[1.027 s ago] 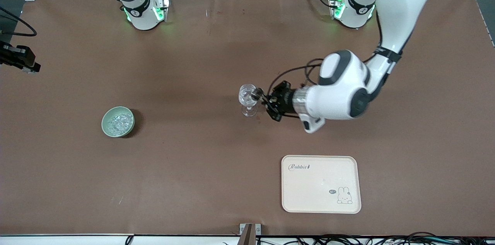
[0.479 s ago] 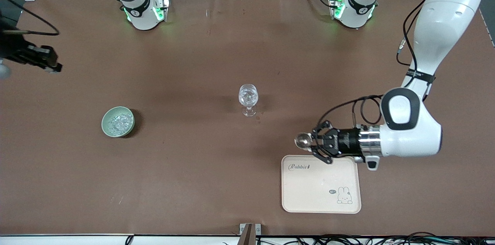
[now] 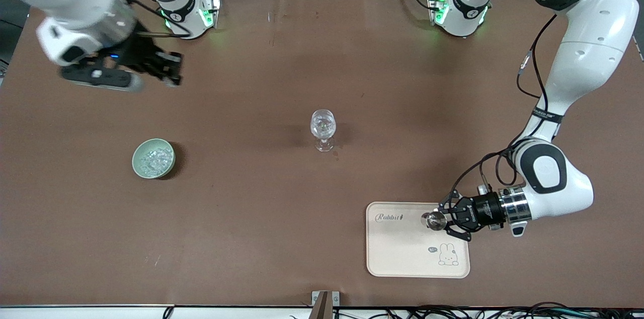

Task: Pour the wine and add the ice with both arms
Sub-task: 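Carry the jigger to the tray while the right gripper brings the cube, then drop the ice cube into the glass while the left gripper lowers the jigger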

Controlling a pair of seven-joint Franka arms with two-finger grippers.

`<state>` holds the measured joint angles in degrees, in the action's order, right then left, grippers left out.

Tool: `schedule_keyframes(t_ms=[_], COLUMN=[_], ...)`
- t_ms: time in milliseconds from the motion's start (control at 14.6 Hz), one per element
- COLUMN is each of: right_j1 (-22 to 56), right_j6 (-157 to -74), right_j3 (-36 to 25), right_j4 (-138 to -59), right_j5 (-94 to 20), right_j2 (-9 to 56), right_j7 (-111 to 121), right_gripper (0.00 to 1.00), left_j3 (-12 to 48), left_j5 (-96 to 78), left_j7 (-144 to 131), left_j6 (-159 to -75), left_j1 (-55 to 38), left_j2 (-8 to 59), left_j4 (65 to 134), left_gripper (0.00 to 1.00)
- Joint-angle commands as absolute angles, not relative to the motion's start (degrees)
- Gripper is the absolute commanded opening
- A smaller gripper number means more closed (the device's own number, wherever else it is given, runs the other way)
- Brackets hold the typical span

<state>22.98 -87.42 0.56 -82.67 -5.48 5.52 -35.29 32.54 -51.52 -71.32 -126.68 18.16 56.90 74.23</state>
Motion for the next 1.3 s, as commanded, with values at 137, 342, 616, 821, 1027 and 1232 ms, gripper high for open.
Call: schedule_keyframes(t_ms=[137,342,616,821,1027,1232], right_j1=[33.6,37.3,39.0,40.1,40.7,42.0], right_j6=[-93.0,-95.3,-103.5,-106.4,-106.3,-106.3], right_j3=[-0.2,-0.2,-0.4,-0.4,-0.3,-0.3], right_j4=[-78.6,-73.8,-73.1,-73.1,-73.3,-73.4], right_j5=[-6.8,-6.8,-6.2,-6.1,-6.7,-6.9], right_j2=[14.8,21.5,26.7,29.6,30.7,32.0], right_j7=[-53.8,-60.7,-61.7,-61.7,-61.7,-62.0], right_gripper=[0.00,0.00,0.00,0.00,0.00,0.01], left_j3=[30.8,30.0,29.5,29.1,29.1,28.3], left_j5=[-59.1,-59.7,-61.7,-64.1,-64.1,-64.0], left_j7=[-59.6,-57.6,-55.0,-53.7,-53.4,-53.3], left_j6=[-127.4,-127.4,-127.4,-127.4,-127.4,-127.4], left_j1=[18.5,18.5,18.5,18.5,18.5,18.3], left_j2=[63.0,65.0,67.3,67.5,68.1,68.0], left_j4=[70.9,70.1,69.9,70.0,70.0,70.1], left_gripper=[0.00,0.00,0.00,0.06,0.33,0.78])
